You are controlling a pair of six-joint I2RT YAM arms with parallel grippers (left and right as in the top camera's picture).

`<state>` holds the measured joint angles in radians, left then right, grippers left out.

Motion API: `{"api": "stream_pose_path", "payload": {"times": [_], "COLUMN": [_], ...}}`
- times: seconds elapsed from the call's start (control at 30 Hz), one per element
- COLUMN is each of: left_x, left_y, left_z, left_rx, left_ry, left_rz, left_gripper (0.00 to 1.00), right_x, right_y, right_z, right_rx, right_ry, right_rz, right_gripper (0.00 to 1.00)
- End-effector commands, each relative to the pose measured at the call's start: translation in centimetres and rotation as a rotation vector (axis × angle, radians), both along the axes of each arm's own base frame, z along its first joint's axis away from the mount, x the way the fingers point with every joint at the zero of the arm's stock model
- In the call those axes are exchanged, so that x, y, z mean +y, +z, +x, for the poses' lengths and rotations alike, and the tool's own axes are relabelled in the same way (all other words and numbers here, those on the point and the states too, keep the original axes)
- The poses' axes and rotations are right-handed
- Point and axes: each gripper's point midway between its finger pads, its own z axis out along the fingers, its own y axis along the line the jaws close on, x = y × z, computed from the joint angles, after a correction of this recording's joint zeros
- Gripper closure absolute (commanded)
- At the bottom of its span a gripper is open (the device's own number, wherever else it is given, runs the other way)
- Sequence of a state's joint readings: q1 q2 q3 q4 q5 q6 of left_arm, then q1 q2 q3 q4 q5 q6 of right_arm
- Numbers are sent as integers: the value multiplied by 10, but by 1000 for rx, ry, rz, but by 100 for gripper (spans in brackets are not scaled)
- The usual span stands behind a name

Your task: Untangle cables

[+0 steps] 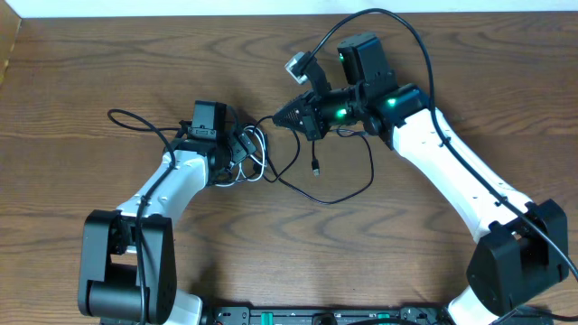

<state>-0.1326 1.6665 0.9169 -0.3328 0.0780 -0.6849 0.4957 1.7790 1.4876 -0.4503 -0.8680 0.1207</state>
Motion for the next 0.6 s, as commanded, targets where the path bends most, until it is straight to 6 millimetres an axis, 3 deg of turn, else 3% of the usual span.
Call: {"api": "stream_pose_path", "payload": {"times": [0.0, 0.57], "left_x": [5, 5], "left_y": [-6, -6], "left_z": [-4, -4], "left_rx": [18, 18], "left_ry": [22, 22], "left_rz": [16, 16], "left_gripper": [2, 2], "right_x": [-2, -4], "right_y": [8, 12], "right_z": [0, 5], "right_rx": [-27, -32], "right_ry": [14, -1], "right_rz": [20, 32], "right_gripper": [99, 99]}}
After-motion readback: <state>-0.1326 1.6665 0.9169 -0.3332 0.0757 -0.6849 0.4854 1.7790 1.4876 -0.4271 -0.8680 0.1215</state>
